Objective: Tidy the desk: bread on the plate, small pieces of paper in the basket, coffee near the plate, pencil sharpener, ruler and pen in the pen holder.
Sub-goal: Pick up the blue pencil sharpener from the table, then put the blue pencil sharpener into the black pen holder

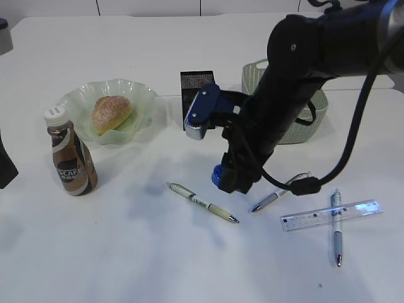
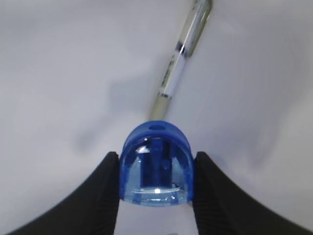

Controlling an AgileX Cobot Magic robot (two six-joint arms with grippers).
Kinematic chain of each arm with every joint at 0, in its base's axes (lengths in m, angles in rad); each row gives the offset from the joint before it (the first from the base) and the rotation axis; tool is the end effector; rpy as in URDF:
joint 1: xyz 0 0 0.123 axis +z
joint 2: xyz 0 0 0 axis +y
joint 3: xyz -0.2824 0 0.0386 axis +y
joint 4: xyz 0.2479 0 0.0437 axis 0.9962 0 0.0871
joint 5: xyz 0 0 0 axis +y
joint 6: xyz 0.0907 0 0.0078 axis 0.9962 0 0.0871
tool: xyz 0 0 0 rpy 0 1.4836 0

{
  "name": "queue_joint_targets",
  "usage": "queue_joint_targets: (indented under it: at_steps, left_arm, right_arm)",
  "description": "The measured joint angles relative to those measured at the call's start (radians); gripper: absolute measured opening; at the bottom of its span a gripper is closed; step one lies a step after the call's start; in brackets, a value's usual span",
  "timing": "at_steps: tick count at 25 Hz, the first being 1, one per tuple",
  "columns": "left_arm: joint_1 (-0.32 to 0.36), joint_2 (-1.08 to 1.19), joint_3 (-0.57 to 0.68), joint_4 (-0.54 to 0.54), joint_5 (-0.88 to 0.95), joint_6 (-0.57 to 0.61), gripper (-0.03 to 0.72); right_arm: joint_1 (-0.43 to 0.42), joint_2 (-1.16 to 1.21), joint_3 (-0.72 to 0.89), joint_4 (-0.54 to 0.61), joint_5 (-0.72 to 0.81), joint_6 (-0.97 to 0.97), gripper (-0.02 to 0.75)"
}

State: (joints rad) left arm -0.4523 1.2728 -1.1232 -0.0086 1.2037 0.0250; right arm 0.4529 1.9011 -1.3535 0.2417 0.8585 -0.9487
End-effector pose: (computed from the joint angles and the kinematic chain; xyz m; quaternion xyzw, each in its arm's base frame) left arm 0.2091 -0.1024 0.3237 0.2328 0.9606 -0.0363 0.1474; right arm 0.3398 0.1837 0.1995 -0.5841 0.7958 0.0667 0.1455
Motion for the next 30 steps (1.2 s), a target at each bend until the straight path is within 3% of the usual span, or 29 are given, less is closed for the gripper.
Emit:
queue_joint_targets:
  at_steps: [8,18,23,24,27,30]
  left_arm:
    - [0.000,0.000,0.000,0.000,-0.007,0.000,0.281]
    - [0.000,0.000,0.000,0.000,-0.010,0.000,0.273]
    - [0.000,0.000,0.000,-0.002,-0.013,-0.002,0.272]
    - [0.000,0.000,0.000,-0.002,-0.013,-0.002,0.270]
    - [0.000,0.000,0.000,-0.004,-0.013,-0.002,0.267]
    - [0.000,0.000,0.000,-0.006,-0.013,-0.002,0.264]
  right_arm:
    - [0.000,0.001,-0.111,0.093,-0.084,0.012,0.341]
    - [0.000,0.010,-0.144,0.235,-0.464,0.016,0.341]
    - [0.000,0.010,-0.144,0.235,-0.464,0.016,0.341]
    - [0.000,0.014,-0.144,0.422,-0.727,0.016,0.341]
    - [0.000,0.017,-0.144,0.530,-0.843,0.018,0.341]
    - [0.000,0.017,-0.144,0.569,-0.896,0.018,0.341]
